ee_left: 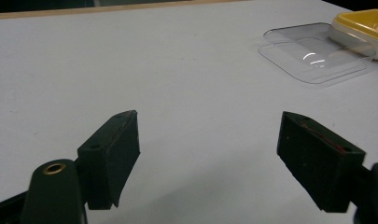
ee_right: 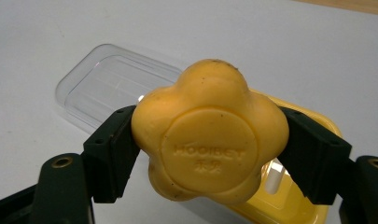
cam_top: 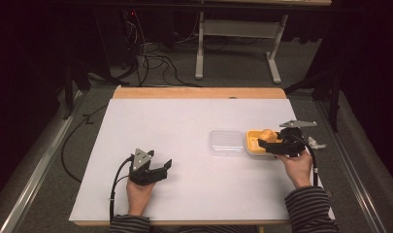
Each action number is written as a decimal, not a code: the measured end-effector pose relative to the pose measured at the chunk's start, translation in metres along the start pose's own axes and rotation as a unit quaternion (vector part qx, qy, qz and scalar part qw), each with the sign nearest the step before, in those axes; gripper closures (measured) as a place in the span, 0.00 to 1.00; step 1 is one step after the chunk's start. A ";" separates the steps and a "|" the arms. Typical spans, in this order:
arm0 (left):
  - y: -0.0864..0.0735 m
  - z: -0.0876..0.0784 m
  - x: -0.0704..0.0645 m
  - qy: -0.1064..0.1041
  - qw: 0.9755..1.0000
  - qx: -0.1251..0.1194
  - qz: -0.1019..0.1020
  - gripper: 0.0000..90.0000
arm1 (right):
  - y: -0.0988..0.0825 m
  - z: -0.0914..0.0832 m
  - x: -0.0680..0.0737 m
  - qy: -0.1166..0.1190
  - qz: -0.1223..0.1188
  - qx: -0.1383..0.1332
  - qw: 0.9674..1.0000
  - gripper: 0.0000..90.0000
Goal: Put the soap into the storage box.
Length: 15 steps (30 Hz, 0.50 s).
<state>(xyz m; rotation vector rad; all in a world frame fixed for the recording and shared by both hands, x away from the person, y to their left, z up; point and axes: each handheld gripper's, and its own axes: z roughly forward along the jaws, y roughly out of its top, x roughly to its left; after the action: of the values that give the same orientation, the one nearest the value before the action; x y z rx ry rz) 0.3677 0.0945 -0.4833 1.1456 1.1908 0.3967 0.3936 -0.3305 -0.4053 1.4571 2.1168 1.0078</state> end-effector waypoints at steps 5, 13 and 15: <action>0.000 0.000 0.000 0.000 1.000 0.001 0.001 0.24 | 0.001 0.013 -0.007 -0.006 0.010 0.020 1.000 0.29; 0.000 0.000 -0.001 0.000 1.000 -0.001 0.000 0.24 | 0.003 0.025 -0.011 -0.015 0.006 0.036 0.999 0.29; 0.000 0.000 -0.001 -0.001 1.000 -0.001 0.000 0.24 | 0.004 0.029 -0.011 -0.017 0.004 0.042 0.999 0.29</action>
<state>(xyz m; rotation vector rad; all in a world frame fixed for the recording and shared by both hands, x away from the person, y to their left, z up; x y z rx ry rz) 0.3672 0.0939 -0.4832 1.1444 1.1889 0.3972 0.4192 -0.3298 -0.4228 1.5120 2.1537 0.9010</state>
